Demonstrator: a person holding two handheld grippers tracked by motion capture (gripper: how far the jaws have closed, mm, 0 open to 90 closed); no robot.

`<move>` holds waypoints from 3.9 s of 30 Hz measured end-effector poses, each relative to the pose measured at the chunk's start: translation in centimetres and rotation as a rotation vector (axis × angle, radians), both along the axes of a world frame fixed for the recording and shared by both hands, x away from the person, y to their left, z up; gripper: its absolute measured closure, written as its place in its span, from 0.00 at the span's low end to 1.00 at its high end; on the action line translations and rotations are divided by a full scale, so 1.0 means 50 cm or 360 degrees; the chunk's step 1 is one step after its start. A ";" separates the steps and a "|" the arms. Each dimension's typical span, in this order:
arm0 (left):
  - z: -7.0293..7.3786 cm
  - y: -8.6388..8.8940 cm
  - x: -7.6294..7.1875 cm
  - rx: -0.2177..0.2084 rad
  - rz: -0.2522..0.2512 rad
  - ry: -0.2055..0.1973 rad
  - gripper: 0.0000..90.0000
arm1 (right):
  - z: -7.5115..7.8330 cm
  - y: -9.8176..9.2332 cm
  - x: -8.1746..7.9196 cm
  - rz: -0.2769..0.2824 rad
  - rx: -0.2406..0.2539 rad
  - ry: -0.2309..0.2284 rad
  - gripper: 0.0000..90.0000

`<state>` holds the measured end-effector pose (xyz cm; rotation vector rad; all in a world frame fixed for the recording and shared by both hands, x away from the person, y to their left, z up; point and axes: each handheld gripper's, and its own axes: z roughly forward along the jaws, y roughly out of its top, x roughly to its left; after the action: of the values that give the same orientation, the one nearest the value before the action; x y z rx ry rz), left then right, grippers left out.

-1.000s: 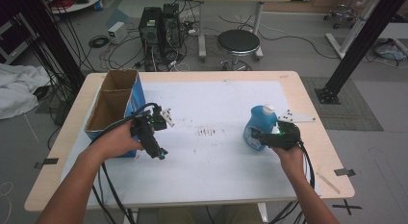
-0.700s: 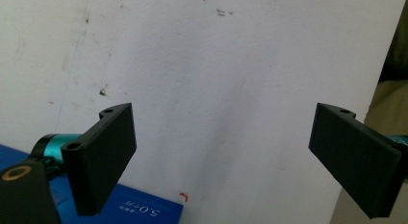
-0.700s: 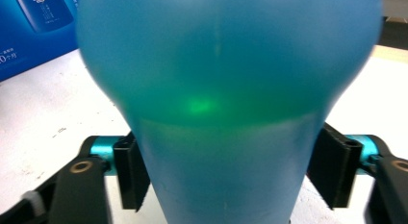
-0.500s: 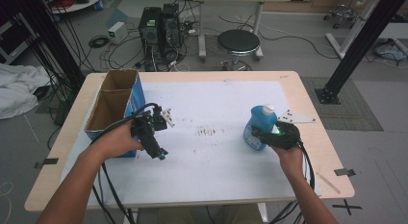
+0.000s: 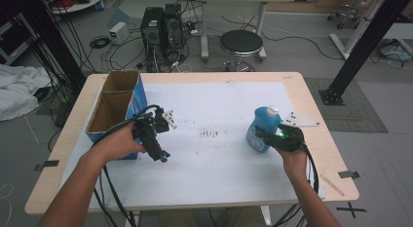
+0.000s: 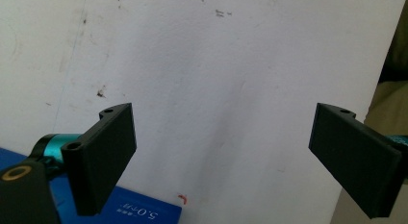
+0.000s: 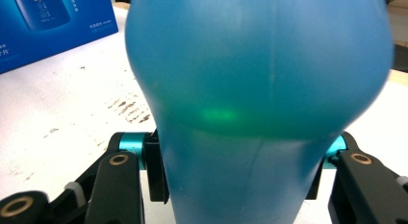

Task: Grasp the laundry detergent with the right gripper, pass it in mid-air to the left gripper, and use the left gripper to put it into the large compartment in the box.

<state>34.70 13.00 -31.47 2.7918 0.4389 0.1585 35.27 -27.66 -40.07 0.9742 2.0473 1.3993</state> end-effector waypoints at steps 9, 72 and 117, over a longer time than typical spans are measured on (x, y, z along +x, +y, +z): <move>0.014 -0.002 -0.003 -0.0023 0.0003 -0.0015 0.10 | 0.032 -0.006 -0.008 0.0131 -0.0041 0.0026 0.50; 0.171 -0.156 -0.034 0.0023 -0.0272 -0.0032 0.10 | 0.173 0.136 -0.002 0.1322 -0.0291 0.0050 0.51; 0.212 -0.262 0.007 -0.0015 -0.0416 0.0046 0.10 | 0.190 0.257 0.004 0.1468 -0.0294 0.0067 0.51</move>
<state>35.06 -0.12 -20.87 2.8121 0.0778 0.0570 35.48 -14.82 -30.58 -0.0811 2.7435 1.5268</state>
